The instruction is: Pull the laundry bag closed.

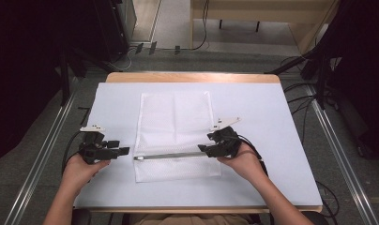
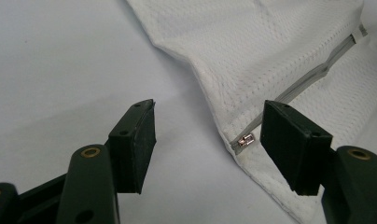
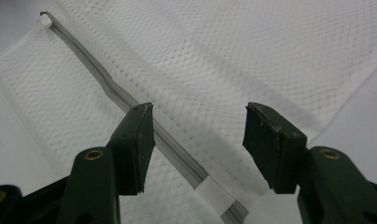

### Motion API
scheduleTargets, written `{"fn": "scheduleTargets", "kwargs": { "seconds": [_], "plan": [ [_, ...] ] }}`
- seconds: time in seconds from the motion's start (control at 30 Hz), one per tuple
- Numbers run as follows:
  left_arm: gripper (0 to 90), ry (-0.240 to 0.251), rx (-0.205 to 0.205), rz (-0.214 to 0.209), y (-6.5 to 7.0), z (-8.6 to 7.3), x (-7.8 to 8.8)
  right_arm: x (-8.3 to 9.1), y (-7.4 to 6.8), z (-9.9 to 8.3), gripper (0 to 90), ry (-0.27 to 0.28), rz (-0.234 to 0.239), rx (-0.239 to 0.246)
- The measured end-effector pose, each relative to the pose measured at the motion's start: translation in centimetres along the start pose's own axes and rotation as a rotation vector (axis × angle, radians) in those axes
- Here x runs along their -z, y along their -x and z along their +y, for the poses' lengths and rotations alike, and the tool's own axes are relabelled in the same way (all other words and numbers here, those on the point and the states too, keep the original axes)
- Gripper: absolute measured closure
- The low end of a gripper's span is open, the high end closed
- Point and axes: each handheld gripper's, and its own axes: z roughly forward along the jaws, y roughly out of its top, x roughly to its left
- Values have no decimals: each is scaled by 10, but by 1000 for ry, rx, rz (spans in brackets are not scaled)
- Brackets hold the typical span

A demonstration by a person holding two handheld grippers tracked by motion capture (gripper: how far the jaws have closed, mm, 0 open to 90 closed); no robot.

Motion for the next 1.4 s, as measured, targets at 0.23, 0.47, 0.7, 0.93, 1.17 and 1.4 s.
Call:
{"fn": "scheduleTargets", "kwargs": {
  "seconds": [0.23, 0.47, 0.7, 0.93, 1.17, 1.4],
  "plan": [
    [362, -1, 3, -5, 0, -1, -1, -9, -11, 6, 433, -7, 40, 9],
    [362, 1, 6, -3, -1, -2, -1, -16, -23, 18, 441, -5, 62, 41],
    [362, -1, 4, 0, -1, -2, -1, -25, -33, 25, 454, -13, 83, 65],
    [362, 4, 4, -1, -2, -2, -1, -37, -43, 32, 478, -26, 118, 77],
    [361, 12, 3, 1, -4, -3, 0, -47, -53, 38, 491, -26, 131, 102],
    [361, 8, 3, 1, -4, -3, -1, -53, -60, 43, 503, -20, 146, 112]
  ]
}}
